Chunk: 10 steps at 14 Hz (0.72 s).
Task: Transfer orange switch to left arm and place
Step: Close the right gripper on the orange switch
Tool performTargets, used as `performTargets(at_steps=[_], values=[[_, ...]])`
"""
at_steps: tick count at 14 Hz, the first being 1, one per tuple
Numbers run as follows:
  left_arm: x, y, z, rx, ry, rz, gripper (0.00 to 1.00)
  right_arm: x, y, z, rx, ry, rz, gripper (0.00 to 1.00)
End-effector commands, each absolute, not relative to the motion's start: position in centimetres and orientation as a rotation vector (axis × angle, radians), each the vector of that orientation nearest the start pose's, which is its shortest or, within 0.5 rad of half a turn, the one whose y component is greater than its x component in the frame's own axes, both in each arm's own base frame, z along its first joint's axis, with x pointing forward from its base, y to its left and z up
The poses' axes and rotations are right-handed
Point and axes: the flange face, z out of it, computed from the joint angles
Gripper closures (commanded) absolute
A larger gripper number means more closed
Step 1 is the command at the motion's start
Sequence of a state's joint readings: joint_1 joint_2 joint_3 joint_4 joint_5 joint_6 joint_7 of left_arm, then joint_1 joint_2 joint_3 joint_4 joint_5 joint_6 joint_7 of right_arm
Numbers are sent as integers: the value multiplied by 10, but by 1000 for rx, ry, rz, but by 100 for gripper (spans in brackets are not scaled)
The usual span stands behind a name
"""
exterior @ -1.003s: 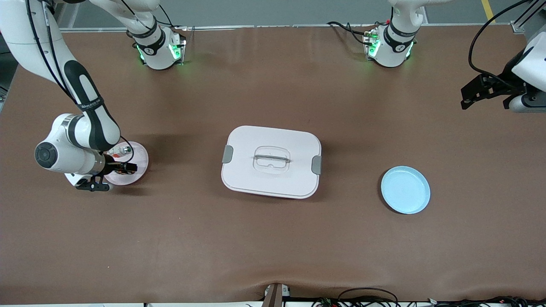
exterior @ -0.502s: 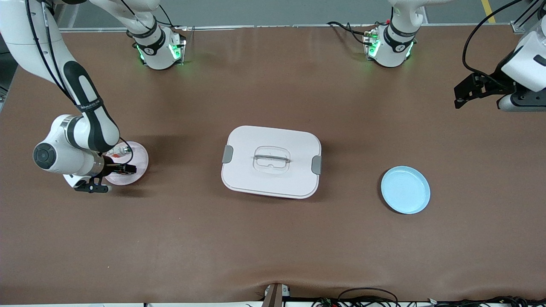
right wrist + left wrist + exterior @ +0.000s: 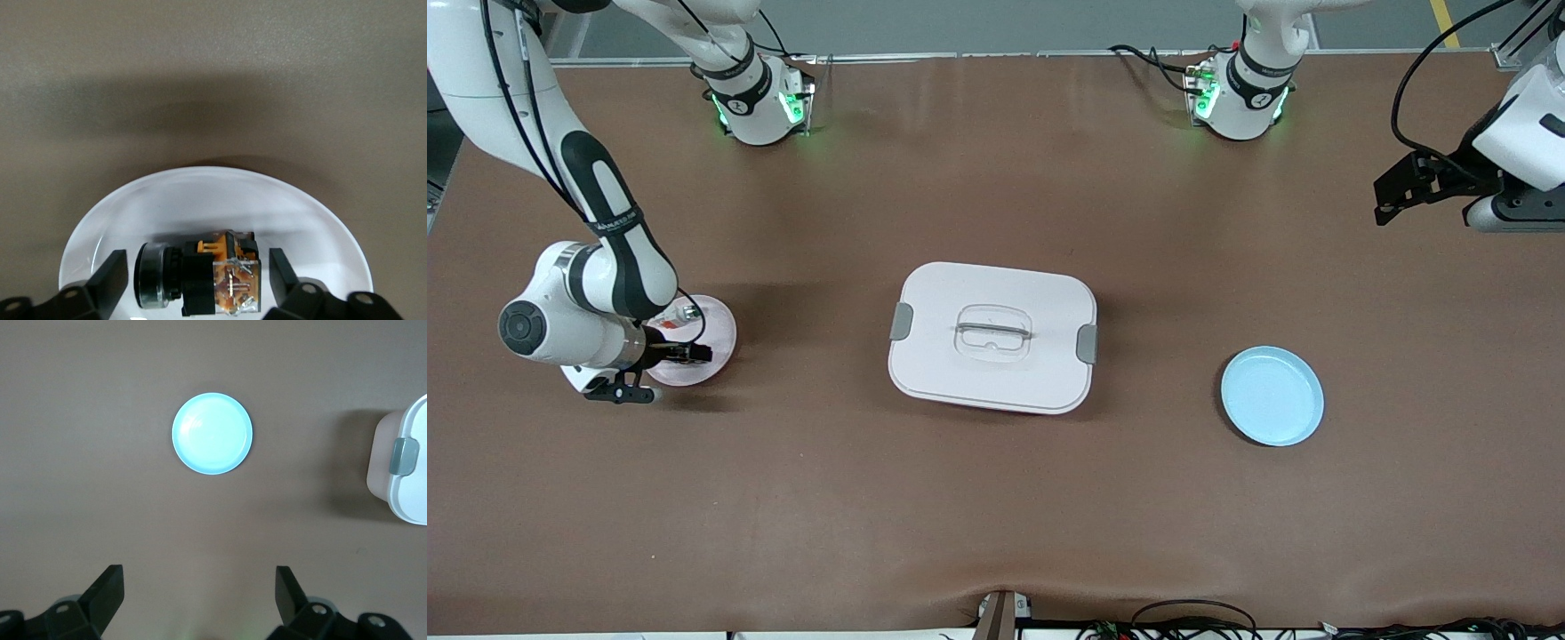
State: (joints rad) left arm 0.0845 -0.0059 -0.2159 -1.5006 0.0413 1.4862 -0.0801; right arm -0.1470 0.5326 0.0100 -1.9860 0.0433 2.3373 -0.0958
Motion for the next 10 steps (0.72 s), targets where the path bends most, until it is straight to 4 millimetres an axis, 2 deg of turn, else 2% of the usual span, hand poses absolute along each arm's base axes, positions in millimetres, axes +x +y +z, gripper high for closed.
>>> performTargets(at_steps=[1,2,6,8,10], values=[[534,-66,659,-3093,62,16,0,588,-85,178,-3055,113,265,85],[534,-68,659,-3093,64,16,0,588,-85,178,-3056,116,265,100],[538,-72,652,-3094,79,37,0,595,-85,187,-3055,126,263,100],[542,-75,643,-3095,92,63,0,603,-87,201,-3040,134,324,100],[545,-87,633,-3094,128,93,0,612,-86,217,-2995,164,369,100]])
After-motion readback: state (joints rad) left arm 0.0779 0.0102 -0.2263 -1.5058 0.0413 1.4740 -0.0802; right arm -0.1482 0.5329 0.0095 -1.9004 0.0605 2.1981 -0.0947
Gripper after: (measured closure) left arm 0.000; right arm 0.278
